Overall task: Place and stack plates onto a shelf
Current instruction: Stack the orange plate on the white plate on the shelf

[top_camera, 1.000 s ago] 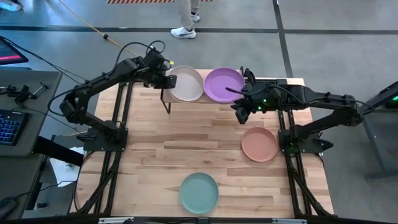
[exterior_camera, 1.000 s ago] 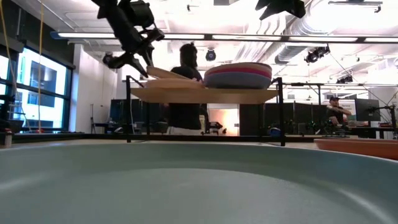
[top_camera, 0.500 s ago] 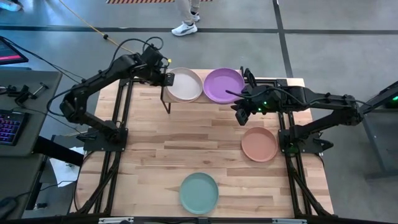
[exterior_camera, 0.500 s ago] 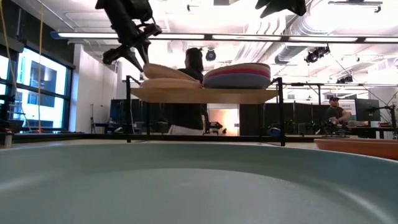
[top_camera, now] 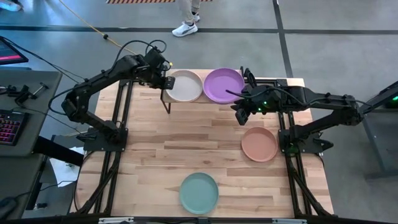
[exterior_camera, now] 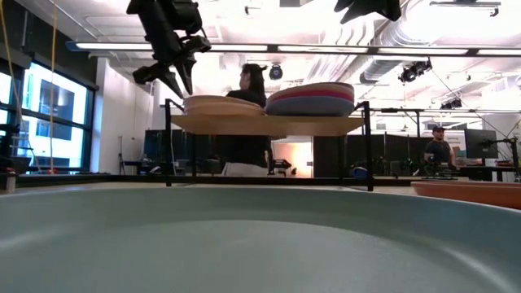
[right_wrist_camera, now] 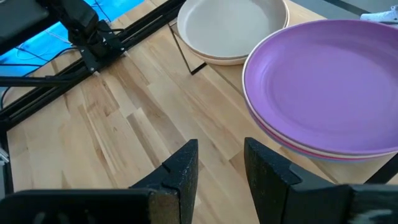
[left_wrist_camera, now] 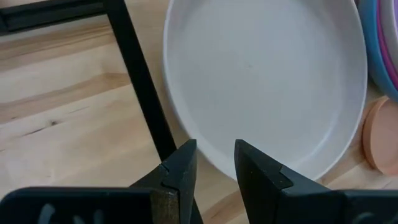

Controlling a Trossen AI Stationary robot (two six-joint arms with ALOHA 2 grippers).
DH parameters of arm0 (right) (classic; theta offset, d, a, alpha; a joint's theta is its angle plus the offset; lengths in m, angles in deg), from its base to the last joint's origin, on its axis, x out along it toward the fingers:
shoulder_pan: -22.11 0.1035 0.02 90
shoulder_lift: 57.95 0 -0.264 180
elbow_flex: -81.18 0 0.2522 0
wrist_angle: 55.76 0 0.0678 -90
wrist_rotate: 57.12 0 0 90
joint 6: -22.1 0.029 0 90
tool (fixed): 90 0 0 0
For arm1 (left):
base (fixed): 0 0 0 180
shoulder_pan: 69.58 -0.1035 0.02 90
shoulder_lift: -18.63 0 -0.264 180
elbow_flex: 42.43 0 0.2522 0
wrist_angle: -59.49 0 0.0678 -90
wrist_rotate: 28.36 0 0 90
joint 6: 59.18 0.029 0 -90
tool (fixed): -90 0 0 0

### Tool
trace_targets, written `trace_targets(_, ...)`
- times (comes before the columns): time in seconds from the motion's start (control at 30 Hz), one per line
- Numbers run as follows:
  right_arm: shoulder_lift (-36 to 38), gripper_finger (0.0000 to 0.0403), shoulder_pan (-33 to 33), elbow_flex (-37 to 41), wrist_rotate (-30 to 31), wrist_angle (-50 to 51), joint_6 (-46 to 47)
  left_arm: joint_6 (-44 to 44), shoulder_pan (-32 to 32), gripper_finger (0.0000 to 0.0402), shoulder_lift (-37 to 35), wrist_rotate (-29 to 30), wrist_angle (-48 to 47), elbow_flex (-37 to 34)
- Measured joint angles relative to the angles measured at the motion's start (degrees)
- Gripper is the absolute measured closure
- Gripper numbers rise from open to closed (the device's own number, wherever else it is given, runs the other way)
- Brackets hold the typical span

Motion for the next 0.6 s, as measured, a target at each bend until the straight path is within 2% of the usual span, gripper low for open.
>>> trace_targets(0.23,0.0,0.0293,0.21,0.0,0.02,0.0,0.87,0.05,0.34,0.0304,0.01,2.78,0.07,0.0)
trace_targets(0.6,0.0,0.0293,1.31,0.0,0.0,-0.02,1.51,1.05,2.42,0.0304,2.11,3.1,0.22,0.02)
